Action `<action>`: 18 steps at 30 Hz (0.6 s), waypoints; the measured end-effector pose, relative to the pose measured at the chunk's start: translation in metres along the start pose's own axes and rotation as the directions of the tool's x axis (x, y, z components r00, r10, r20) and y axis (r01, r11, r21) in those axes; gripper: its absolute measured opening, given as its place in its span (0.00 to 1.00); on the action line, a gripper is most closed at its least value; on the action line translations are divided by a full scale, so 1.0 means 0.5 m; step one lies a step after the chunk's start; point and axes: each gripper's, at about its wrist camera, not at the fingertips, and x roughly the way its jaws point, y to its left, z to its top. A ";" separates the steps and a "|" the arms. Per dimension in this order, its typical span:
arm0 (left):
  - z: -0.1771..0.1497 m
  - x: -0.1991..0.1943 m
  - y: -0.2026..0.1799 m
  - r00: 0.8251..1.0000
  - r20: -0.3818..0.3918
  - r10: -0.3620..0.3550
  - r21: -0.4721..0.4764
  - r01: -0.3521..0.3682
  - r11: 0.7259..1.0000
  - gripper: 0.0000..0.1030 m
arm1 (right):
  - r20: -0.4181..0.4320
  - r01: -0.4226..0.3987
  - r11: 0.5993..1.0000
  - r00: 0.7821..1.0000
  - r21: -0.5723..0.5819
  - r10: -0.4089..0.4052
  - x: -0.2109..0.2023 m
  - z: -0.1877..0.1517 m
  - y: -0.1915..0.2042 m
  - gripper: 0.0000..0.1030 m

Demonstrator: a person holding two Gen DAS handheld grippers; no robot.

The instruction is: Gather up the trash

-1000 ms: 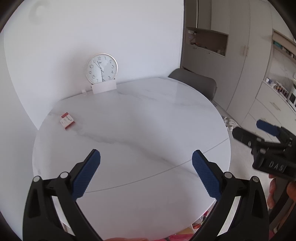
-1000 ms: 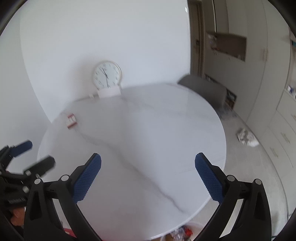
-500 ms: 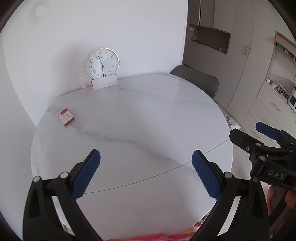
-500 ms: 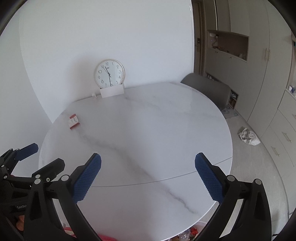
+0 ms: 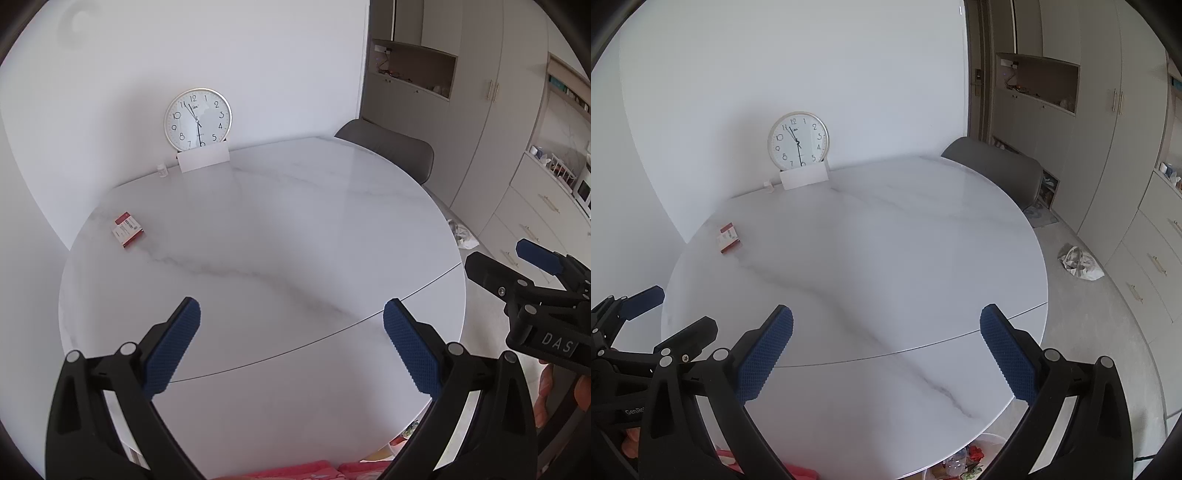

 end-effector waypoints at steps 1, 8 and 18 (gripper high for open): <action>0.000 0.000 0.000 1.000 -0.001 -0.002 0.000 0.002 1.000 0.92 | -0.001 0.001 1.000 1.000 0.000 -0.001 0.000 -0.001 0.000 0.98; -0.001 0.000 -0.003 1.000 -0.003 -0.003 0.001 0.003 1.000 0.92 | -0.002 0.002 1.000 1.000 0.000 -0.002 0.002 -0.002 0.002 0.98; 0.000 0.003 -0.001 1.000 -0.005 -0.012 0.002 0.012 1.000 0.92 | -0.002 0.001 1.000 1.000 -0.001 -0.001 0.001 -0.005 0.002 0.98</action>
